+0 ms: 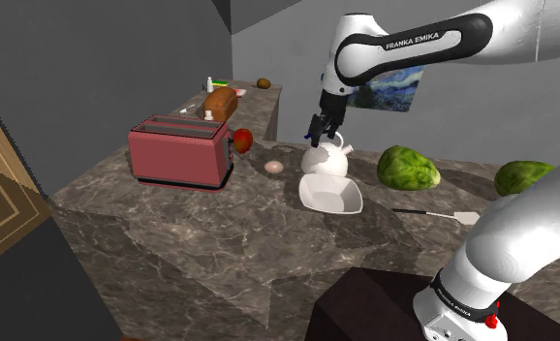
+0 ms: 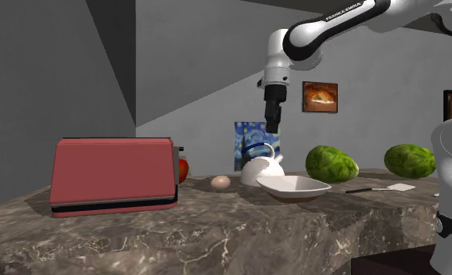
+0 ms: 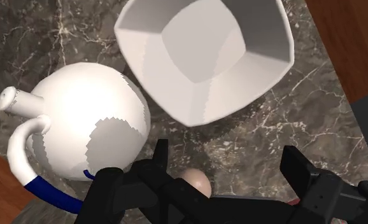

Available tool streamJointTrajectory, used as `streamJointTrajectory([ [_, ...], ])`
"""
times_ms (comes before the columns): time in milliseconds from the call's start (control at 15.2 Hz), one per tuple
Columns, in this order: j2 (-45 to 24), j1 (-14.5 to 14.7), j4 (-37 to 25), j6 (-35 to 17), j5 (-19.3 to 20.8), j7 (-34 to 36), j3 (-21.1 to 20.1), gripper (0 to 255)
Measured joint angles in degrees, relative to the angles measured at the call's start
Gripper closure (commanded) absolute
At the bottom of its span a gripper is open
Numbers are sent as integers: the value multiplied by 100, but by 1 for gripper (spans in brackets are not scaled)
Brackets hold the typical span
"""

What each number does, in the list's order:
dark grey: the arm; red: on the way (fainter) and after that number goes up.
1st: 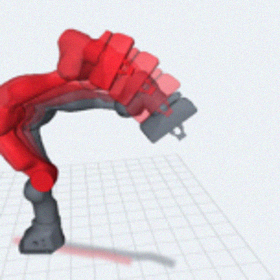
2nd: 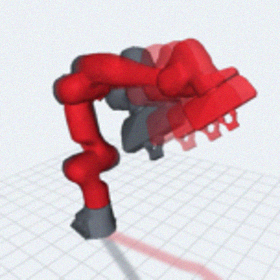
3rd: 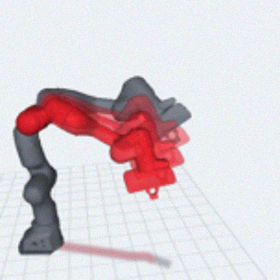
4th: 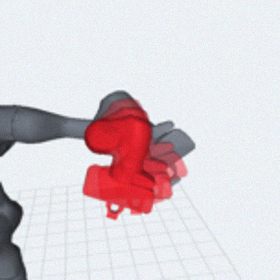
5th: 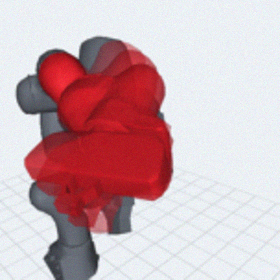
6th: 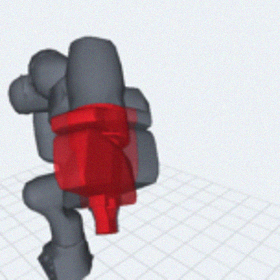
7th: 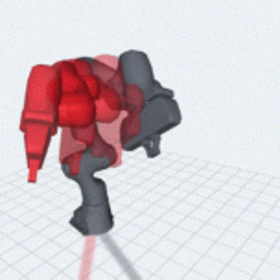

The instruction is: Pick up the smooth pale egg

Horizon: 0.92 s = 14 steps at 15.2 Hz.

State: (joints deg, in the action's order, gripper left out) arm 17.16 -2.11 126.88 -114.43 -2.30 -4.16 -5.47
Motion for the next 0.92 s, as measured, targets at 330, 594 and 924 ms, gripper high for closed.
streamJointTrajectory([
  [330,-1111,0,-521,-534,99,68,-68,0],
  [594,-2021,3,-1204,-716,206,103,-81,0],
  [924,-3129,40,-2067,-900,340,139,-76,0],
])
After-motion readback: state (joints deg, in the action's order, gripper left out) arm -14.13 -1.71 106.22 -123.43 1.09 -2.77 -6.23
